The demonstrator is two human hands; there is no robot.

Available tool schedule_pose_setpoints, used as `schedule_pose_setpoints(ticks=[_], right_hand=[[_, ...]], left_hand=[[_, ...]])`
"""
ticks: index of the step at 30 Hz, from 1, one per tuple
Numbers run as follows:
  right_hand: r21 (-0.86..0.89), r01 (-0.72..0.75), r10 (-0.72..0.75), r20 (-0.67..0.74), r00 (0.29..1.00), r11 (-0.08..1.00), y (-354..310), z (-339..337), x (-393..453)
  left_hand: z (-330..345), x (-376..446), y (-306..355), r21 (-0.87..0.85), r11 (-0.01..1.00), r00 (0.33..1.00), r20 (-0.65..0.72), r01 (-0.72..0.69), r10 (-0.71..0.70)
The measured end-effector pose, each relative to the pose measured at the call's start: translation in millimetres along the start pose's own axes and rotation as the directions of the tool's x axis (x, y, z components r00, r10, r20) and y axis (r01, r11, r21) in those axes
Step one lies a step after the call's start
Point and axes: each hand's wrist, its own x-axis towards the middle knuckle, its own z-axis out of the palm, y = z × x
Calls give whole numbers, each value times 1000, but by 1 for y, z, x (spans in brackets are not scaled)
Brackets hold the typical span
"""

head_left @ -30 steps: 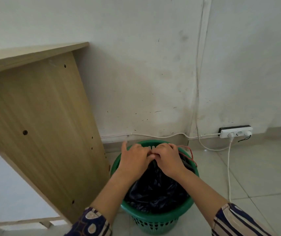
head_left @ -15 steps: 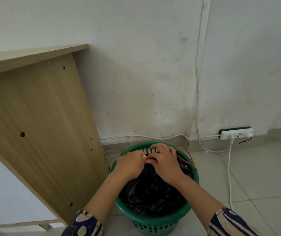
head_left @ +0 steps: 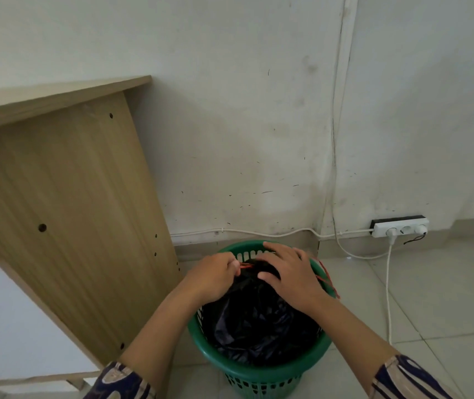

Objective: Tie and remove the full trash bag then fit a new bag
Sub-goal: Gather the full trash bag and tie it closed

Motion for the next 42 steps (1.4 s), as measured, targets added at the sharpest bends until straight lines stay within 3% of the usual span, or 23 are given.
schedule_pose_setpoints(ticks=[4,9,11,15,17,18,20,21,23,29,33,37,39,42], right_hand=[[-4,-86,86,26,996,996,16,-16,-21],[89,-327,286,306,908,941,35,-27,-31],[84,-372,323,350,880,924,39,-28,-30],[194,-337,284,259,923,921,32,-32,-25],[212,-310,274,182,944,927,24,-43,-21],[172,-292,269,148,952,941,20,-50,-18],[45,-227,218,148,965,973,12,-64,-11],[-10,-180,179,174,968,984,7,-69,-8],[-48,-88,96,220,971,995,-5,-78,-3],[-63,104,-86,239,967,993,-22,-96,14],[2,105,-103,219,970,995,-18,-98,27],[119,62,-79,148,986,991,-9,-88,44],[153,48,-59,67,996,987,-5,-77,48],[78,80,-58,-258,965,994,-1,-61,40]], left_hand=[[-4,2,2,-79,997,1000,26,16,-14],[-5,12,0,-156,985,997,46,76,-69],[-6,14,-3,-165,982,996,51,87,-79],[-9,15,-4,-122,987,993,68,102,-95],[-10,14,1,-195,971,990,56,136,-128],[-9,14,5,-329,931,988,44,157,-151],[-5,15,16,-669,722,980,49,176,-194],[-1,16,22,-764,625,980,40,157,-197],[8,18,34,-817,568,984,-6,99,-179],[28,21,41,-724,690,1000,-5,-18,20],[29,21,38,-692,719,994,6,-72,105],[28,20,42,-535,823,981,-126,-190,144],[29,23,39,-517,839,977,-199,-167,72],[30,24,37,-629,772,982,-182,-84,-42]])
